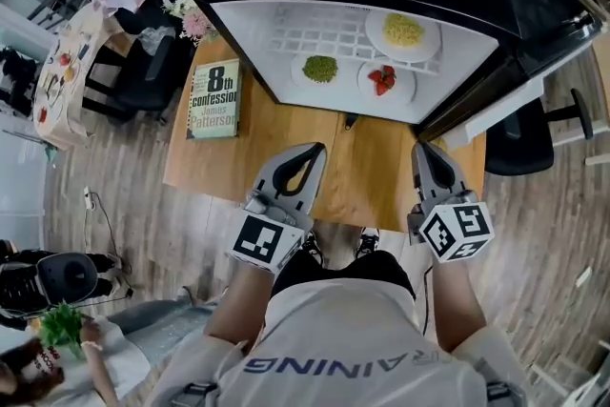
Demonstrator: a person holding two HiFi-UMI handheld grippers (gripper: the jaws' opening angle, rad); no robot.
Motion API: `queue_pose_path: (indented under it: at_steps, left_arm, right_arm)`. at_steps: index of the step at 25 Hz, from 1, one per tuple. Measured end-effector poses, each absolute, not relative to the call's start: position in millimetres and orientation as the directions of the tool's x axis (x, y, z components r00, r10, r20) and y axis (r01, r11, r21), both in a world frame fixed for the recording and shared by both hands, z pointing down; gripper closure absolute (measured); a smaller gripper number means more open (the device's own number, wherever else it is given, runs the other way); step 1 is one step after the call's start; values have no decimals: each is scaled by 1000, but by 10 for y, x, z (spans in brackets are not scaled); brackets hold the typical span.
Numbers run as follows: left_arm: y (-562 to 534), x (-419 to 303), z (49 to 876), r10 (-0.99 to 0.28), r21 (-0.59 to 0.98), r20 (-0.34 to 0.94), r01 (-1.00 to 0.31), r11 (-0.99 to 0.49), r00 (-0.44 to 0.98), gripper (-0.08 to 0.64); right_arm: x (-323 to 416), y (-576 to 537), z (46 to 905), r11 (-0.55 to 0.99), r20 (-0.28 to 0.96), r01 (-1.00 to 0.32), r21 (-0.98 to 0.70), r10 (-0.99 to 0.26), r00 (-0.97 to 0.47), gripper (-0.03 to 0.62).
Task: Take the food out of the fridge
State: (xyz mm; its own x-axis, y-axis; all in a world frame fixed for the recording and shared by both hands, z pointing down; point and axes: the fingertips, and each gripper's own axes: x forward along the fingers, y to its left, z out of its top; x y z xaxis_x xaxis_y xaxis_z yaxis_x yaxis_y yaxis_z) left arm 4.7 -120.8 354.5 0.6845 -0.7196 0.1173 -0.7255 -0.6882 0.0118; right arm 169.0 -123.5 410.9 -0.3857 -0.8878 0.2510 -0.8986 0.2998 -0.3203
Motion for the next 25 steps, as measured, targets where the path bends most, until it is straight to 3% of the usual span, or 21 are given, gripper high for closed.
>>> queue_pose_path:
  at_steps: [8,12,16,25]
  left_arm:
    - [-1233,-242,3464,-688,-7,95,-691,-723,719,551]
    - [-1179,-291,3543,-693,28,105,-699,-715,713,551]
    - [-1144,-309,3649,-699,40,121,-707,-706,705,551]
    - [-1209,-340,3809,-702,77,151,-716,-693,696,552]
  right_arm:
    - [1567,-1367,4334,113,284,-835,-539,-908,-307,571]
    - [1607,-1530,4629,-12,318,-689,-725,-893,-319,568]
    - [1615,-1669,4914,-113,340,-580,-807,-892,-298,492]
    - [1675,-2078,5577,-314,369,-249,-916,-903,-220,491]
